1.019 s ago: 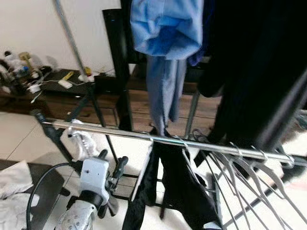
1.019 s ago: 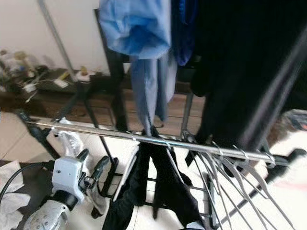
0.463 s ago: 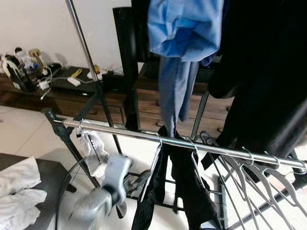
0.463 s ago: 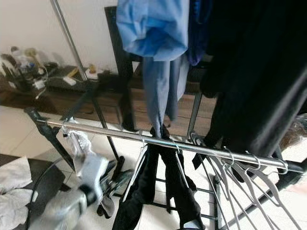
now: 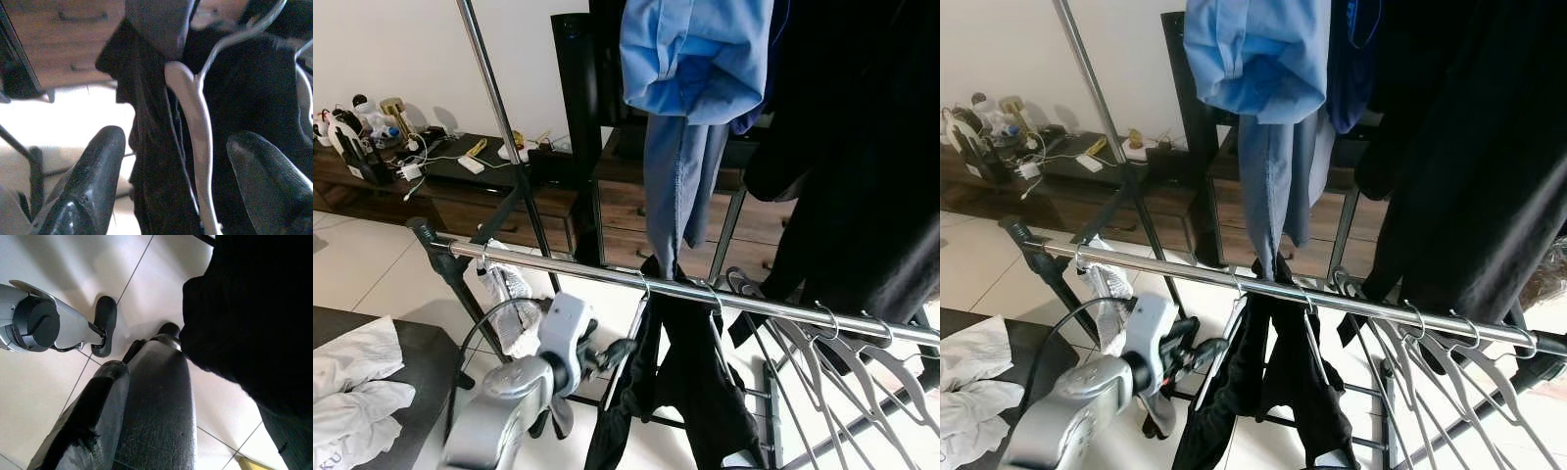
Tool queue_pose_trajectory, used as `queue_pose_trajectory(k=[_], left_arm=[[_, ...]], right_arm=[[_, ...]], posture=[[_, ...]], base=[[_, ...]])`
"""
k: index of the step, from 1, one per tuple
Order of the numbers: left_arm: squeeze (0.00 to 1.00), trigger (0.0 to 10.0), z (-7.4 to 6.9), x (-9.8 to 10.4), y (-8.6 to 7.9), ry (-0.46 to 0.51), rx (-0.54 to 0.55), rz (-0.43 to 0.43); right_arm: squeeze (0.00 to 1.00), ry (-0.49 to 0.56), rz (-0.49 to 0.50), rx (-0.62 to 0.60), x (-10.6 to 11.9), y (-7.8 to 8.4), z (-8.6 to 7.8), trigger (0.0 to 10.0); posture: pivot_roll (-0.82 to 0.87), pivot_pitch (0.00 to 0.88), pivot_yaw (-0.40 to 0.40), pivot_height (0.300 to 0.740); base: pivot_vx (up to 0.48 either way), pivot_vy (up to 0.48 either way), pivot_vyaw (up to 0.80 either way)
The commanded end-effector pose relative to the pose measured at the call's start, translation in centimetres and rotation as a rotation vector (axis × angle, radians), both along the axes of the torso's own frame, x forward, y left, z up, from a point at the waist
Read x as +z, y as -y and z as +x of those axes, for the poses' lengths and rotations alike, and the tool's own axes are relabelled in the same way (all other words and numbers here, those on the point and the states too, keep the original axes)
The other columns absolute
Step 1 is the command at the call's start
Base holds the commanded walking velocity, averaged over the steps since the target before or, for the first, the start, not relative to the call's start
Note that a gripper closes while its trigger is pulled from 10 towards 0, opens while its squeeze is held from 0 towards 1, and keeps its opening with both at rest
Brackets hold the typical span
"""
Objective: Hang hanger
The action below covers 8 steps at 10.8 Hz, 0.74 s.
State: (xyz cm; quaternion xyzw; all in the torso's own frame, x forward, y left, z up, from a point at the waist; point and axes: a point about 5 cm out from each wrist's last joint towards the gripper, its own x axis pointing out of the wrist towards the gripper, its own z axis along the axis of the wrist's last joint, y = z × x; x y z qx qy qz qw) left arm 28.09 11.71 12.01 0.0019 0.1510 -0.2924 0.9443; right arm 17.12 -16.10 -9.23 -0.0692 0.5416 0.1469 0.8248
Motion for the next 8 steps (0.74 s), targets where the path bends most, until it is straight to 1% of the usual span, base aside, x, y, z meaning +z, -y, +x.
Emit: queue_pose_trajectory(k=[1,2,3,4,5,6,7,8], left_arm=[[0.0,10.0,-0.1,0.5,-0.2,0.077,0.018,0.024],[0.0,10.0,-1.3,0.8,-1.1,0.157,0.093,0.043],[0.0,10.0,-2.5,0.6,-1.6,0.195,0.114,0.082],[0.0,10.0,-3.4,0.1,-1.7,0.163,0.138,0.054],[0.0,10.0,-4.0,-0.4,-1.1,0.121,0.104,0.023],[0.0,10.0,-3.3,0.3,-0.2,0.109,0.033,-0.039],[0.0,10.0,-2.3,0.7,0.8,0.106,-0.063,-0.025],[0.0,10.0,-1.4,-0.1,1.1,0.027,-0.079,0.03]], right_arm=[[0.0,-0.011,0.001,-0.011,-0.1,-0.1,-0.3,10.0],[0.0,-0.005,-0.004,-0.028,-0.1,0.0,-0.3,10.0],[0.0,-0.008,-0.011,-0.025,-0.1,0.1,-0.3,10.0],[0.0,-0.011,-0.011,-0.017,-0.1,0.1,-0.3,10.0],[0.0,-0.014,-0.011,0.0,-0.1,0.1,-0.2,10.0],[0.0,-0.011,-0.009,0.003,-0.1,0.1,-0.1,10.0],[0.0,-0.009,-0.008,-0.001,-0.1,0.1,-0.1,10.0],[0.0,-0.009,-0.008,-0.005,-0.1,0.0,-0.1,10.0]], posture=[[-0.01,0.127,-0.009,0.74],[0.0,0.13,-0.011,0.74],[0.0,0.129,-0.011,0.74],[0.01,0.134,-0.014,0.74],[0.02,0.139,-0.018,0.74],[0.01,0.142,-0.018,0.74],[0.0,0.144,-0.016,0.74],[0.0,0.148,-0.013,0.74]], base=[[0.0,0.0,0.0],[0.0,0.0,0.0],[0.0,0.0,0.0],[0.0,0.0,0.0],[0.0,0.0,0.0],[0.0,0.0,0.0],[0.0,0.0,0.0],[0.0,0.0,0.0]])
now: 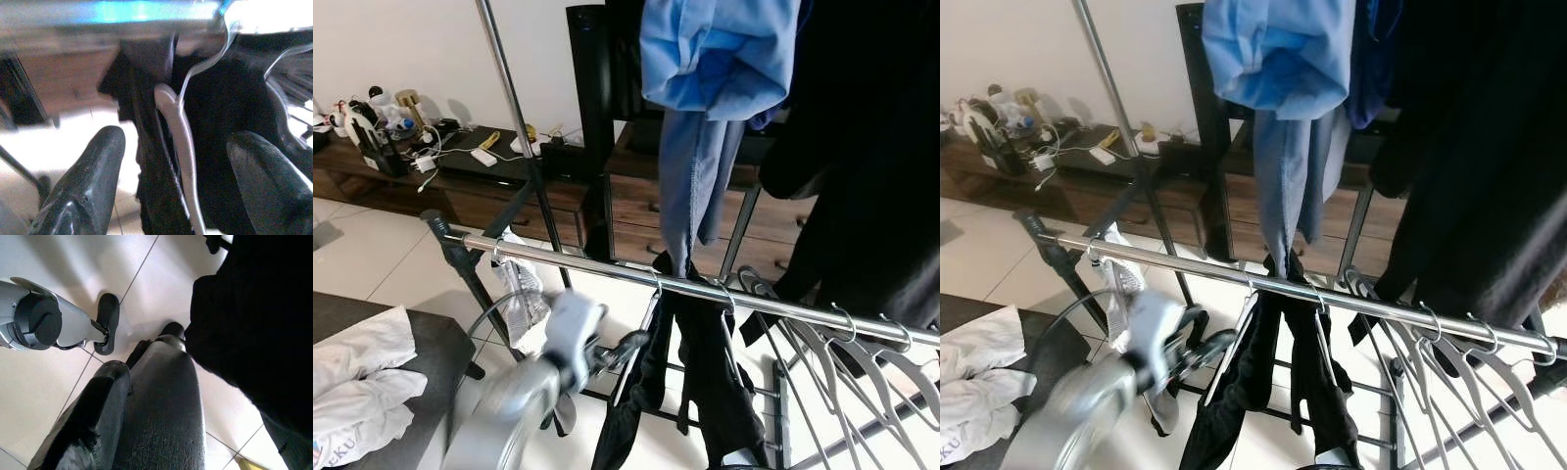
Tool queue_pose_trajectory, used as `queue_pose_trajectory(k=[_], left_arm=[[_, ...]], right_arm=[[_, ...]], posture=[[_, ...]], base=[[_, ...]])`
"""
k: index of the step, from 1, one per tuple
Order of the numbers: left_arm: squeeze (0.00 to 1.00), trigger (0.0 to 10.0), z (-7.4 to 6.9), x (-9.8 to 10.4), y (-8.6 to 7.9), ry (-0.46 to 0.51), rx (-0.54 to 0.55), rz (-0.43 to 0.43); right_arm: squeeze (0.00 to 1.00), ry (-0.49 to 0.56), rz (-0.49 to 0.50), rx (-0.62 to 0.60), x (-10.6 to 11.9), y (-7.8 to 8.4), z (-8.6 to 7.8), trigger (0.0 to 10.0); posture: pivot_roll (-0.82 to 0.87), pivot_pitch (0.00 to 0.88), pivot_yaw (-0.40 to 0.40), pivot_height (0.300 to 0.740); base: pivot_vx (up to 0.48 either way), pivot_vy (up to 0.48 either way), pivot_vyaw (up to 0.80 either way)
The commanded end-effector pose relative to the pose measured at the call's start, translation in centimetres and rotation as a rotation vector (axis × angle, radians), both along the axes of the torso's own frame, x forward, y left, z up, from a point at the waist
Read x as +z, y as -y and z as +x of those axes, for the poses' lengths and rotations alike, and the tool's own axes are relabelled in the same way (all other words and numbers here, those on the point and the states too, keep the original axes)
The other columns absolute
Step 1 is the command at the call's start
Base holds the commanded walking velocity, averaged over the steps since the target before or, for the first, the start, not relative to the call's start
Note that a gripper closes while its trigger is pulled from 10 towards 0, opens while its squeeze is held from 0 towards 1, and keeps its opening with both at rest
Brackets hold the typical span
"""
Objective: Hang hanger
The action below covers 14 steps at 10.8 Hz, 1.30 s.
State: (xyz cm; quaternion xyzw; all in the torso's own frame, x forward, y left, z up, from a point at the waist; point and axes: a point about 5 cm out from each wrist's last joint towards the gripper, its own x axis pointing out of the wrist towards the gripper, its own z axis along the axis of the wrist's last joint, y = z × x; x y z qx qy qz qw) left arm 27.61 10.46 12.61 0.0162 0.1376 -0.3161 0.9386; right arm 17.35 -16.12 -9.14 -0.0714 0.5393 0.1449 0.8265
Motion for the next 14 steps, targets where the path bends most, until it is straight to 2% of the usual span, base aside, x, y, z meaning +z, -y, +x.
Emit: queue_pose_trajectory(k=[1,2,4,5,8,10,14], left_arm=[[0.0,10.0,0.2,-1.0,-0.4,-0.074,0.045,0.006],[0.0,10.0,0.9,-0.8,0.5,-0.123,-0.018,-0.012],[0.0,10.0,2.0,-0.7,1.8,-0.152,-0.064,-0.006],[0.0,0.0,2.7,-0.2,2.9,-0.151,-0.09,-0.02],[0.0,0.0,3.1,0.0,3.8,-0.164,-0.111,-0.01],[0.0,0.0,3.1,-0.2,3.1,-0.184,-0.071,0.029],[0.0,0.0,3.5,0.0,3.3,-0.178,-0.049,0.016]], right_arm=[[0.0,-0.017,-0.001,-0.006,-0.2,0.0,-0.4,10.0],[0.0,-0.02,0.001,-0.011,-0.2,0.0,-0.4,10.0],[0.0,-0.022,0.006,-0.025,-0.2,-0.1,-0.5,10.0],[0.0,-0.024,0.009,-0.04,-0.3,-0.2,-0.6,10.0],[0.0,-0.032,0.014,-0.05,-0.4,-0.4,-0.8,10.0],[0.0,-0.032,0.018,-0.046,-0.4,-0.5,-0.8,10.0],[0.0,-0.032,0.018,-0.04,-0.4,-0.5,-0.8,10.0]], posture=[[-0.01,0.152,-0.011,0.74],[-0.02,0.161,-0.005,0.74],[-0.05,0.174,0.009,0.74],[-0.06,0.182,0.019,0.74],[-0.06,0.193,0.026,0.74],[-0.05,0.196,0.026,0.74],[-0.05,0.196,0.022,0.74]], base=[[0.0,0.0,0.0],[0.0,0.0,0.0],[0.0,0.0,0.0],[0.0,0.0,0.0],[0.0,0.0,0.0],[0.0,0.0,0.0],[0.0,0.0,0.0]])
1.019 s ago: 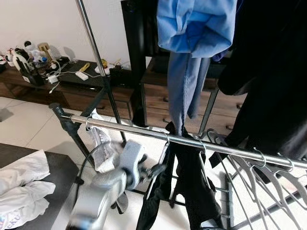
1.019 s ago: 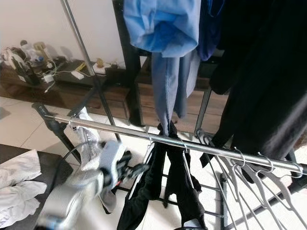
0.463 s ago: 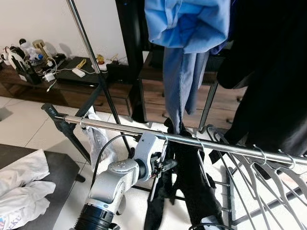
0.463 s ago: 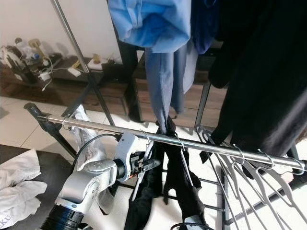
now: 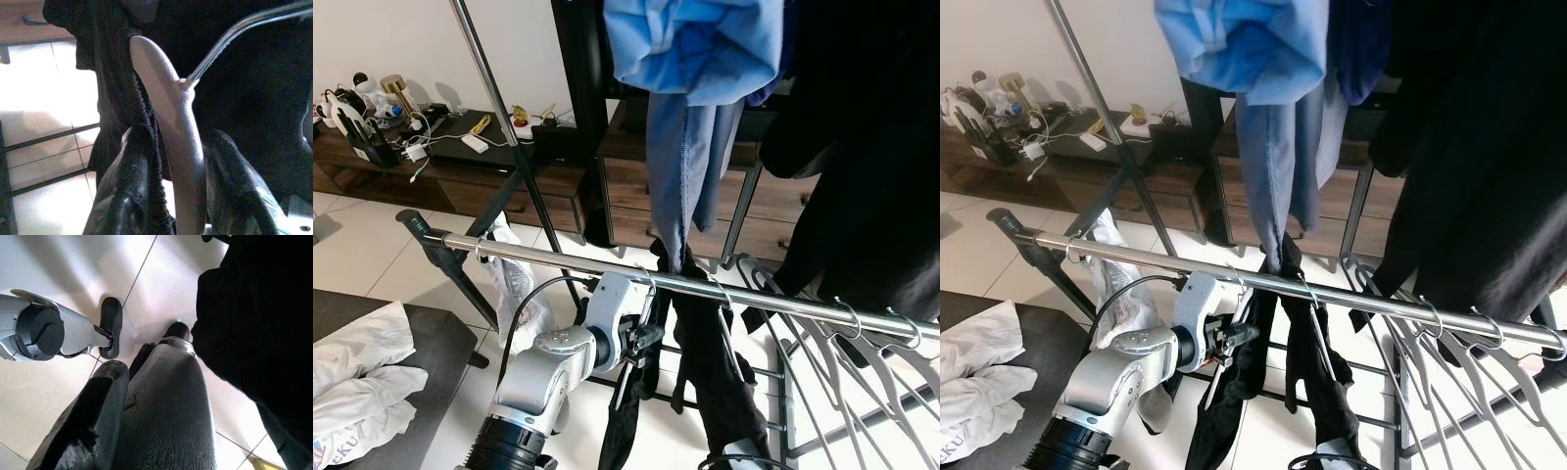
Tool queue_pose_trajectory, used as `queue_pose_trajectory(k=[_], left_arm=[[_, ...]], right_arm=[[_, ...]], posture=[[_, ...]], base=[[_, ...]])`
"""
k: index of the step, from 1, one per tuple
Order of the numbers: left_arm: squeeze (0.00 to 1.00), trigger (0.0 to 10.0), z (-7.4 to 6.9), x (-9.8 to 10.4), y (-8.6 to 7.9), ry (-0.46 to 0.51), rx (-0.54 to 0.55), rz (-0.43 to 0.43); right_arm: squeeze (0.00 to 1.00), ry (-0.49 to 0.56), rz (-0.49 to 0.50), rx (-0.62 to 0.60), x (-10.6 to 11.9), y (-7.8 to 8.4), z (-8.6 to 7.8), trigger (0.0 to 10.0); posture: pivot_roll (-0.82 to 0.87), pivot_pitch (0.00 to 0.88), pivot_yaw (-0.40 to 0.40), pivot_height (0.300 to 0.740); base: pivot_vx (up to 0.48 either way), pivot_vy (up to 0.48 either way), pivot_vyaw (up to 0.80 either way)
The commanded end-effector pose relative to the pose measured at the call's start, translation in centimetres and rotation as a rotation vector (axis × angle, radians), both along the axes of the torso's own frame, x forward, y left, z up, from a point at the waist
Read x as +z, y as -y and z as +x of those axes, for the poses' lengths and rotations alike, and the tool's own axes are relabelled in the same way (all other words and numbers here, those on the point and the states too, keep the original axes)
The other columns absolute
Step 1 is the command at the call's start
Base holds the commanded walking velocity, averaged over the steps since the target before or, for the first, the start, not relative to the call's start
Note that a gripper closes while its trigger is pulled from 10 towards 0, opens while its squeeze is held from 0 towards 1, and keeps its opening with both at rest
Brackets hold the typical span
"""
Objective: Hang hanger
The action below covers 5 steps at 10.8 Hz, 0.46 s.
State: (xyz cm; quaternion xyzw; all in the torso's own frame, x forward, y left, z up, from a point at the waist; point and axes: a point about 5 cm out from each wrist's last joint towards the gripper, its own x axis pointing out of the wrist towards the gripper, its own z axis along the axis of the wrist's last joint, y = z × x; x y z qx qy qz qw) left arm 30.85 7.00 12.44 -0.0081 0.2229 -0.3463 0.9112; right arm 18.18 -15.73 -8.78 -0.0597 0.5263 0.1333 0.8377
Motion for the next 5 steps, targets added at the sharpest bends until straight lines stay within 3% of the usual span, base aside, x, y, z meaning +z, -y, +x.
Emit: queue_pose_trajectory(k=[1,5], left_arm=[[0.0,0.0,0.32,0.14,-0.15,0.005,0.016,0.017],[0.0,0.0,0.44,0.07,-0.21,-0.001,0.035,0.027]], right_arm=[[0.0,-0.064,0.006,-0.005,-0.73,-0.12,-1.6,10.0],[0.0,-0.063,0.009,-0.003,-0.67,-0.12,-1.49,10.0]], posture=[[-0.05,0.196,0.022,0.74],[-0.05,0.192,0.022,0.74]], base=[[0.0,0.0,0.0],[0.0,0.0,0.0]])
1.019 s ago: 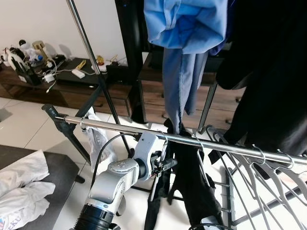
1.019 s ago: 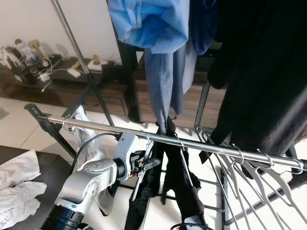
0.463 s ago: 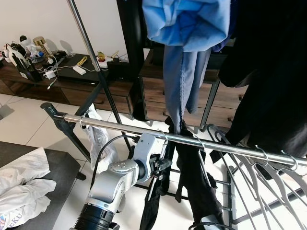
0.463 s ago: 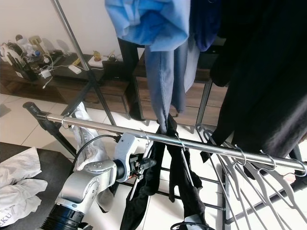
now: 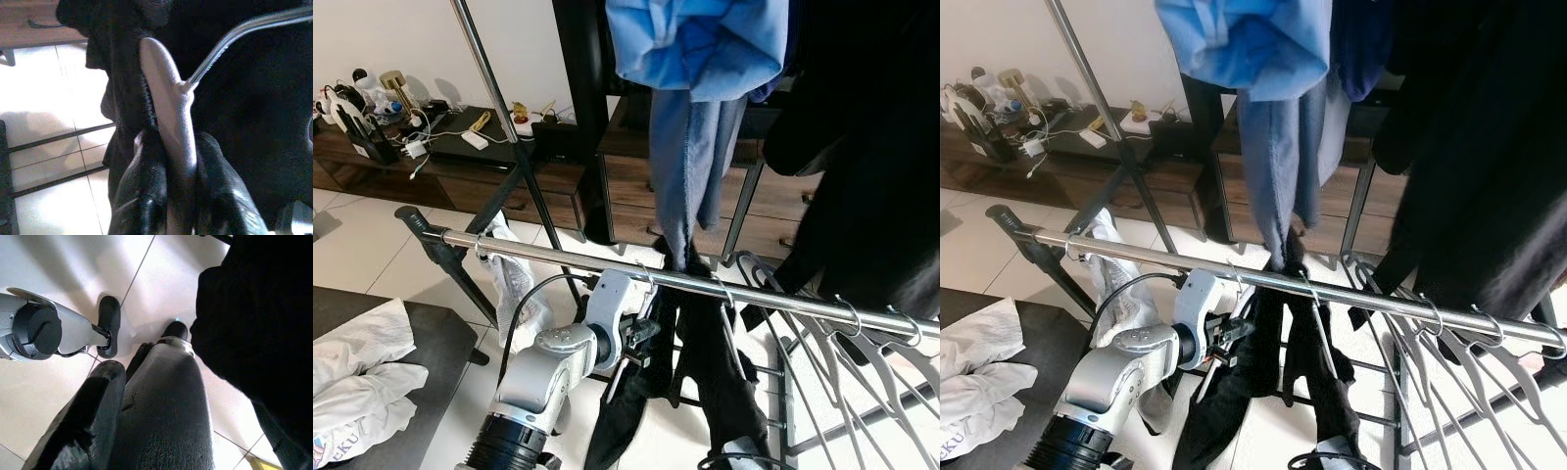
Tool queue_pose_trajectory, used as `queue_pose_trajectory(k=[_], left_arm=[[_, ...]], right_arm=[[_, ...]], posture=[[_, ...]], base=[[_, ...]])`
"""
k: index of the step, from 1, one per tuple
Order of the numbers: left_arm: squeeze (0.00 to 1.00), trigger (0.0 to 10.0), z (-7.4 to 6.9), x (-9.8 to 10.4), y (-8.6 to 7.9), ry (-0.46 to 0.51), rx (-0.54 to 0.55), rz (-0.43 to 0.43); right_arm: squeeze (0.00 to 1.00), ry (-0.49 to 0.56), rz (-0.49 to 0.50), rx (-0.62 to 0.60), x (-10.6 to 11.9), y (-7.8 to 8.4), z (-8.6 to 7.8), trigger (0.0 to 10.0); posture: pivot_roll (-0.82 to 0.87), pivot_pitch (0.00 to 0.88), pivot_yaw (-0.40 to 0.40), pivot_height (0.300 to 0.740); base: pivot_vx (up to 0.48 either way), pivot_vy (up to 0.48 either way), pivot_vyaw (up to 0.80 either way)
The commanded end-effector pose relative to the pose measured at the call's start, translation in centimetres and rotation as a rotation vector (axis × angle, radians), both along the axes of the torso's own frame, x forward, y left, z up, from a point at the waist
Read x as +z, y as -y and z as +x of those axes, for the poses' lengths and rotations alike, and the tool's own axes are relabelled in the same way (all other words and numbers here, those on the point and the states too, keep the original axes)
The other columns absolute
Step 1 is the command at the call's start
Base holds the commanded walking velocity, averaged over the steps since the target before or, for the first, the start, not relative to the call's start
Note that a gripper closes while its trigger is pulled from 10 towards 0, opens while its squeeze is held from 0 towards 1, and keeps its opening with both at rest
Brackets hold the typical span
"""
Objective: Hang hanger
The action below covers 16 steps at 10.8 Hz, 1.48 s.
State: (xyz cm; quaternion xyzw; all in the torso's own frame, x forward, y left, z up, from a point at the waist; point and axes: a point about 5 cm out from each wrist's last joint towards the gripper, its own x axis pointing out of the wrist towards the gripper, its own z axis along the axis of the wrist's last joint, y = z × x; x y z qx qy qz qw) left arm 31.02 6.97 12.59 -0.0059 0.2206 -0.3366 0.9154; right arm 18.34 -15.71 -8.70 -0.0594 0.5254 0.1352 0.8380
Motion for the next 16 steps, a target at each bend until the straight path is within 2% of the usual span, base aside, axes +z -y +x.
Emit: queue_pose_trajectory(k=[1,2,3,5,7,9,10,13,14,15,16], left_arm=[[0.0,0.0,0.4,-0.1,-0.3,-0.007,0.022,0.031],[0.0,0.0,0.4,0.0,-0.4,0.002,0.031,0.042],[0.0,0.0,0.5,0.2,-0.9,0.059,0.05,0.108],[0.0,0.0,0.3,0.7,-1.7,0.115,0.08,0.156],[0.0,0.0,-0.4,0.7,-2.4,0.174,0.097,0.221],[0.0,0.0,-1.2,1.2,-3.3,0.272,0.149,0.212],[0.0,0.0,-1.5,1.4,-3.8,0.289,0.182,0.2],[0.0,0.0,-3.9,1.4,-5.3,0.381,0.243,0.152],[0.0,0.0,-5.4,0.7,-6.0,0.401,0.254,0.181],[0.0,0.0,-6.2,0.2,-6.6,0.402,0.265,0.205],[0.0,6.7,-7.2,-0.5,-7.9,0.4,0.348,0.186]], right_arm=[[0.0,-0.064,0.006,-0.006,-0.7,-0.1,-1.6,10.0],[0.0,-0.064,0.005,-0.005,-0.7,-0.1,-1.5,10.0],[0.0,-0.062,0.004,-0.004,-0.7,-0.1,-1.5,10.0],[0.0,-0.061,0.001,0.002,-0.7,-0.1,-1.4,10.0],[0.0,-0.058,0.005,0.003,-0.6,-0.2,-1.3,10.0],[0.0,-0.055,0.006,-0.002,-0.6,-0.3,-1.2,10.0],[0.0,-0.054,0.005,-0.004,-0.6,-0.3,-1.2,10.0],[0.0,-0.051,-0.004,-0.005,-0.6,-0.1,-1.2,10.0],[0.0,-0.05,-0.01,-0.005,-0.6,0.0,-1.2,10.0],[0.0,-0.05,-0.012,-0.008,-0.6,0.1,-1.2,10.0],[0.0,-0.05,-0.016,-0.01,-0.6,0.3,-1.2,10.0]], posture=[[-0.05,0.189,0.022,0.74],[-0.05,0.187,0.021,0.74],[-0.05,0.183,0.021,0.74],[-0.03,0.177,0.022,0.74],[-0.03,0.17,0.028,0.74],[-0.02,0.161,0.031,0.74],[-0.02,0.16,0.031,0.74],[-0.02,0.148,0.019,0.74],[-0.02,0.143,0.014,0.74],[-0.02,0.142,0.013,0.74],[-0.02,0.139,0.007,0.74]], base=[[0.0,0.0,0.0],[0.0,0.0,0.0],[0.0,0.0,0.0],[0.0,0.0,0.0],[0.0,0.0,0.0],[0.0,0.0,0.0],[0.0,0.0,0.0],[0.0,0.0,0.0],[0.0,0.0,0.0],[0.0,0.0,0.0],[0.0,0.0,0.0]])
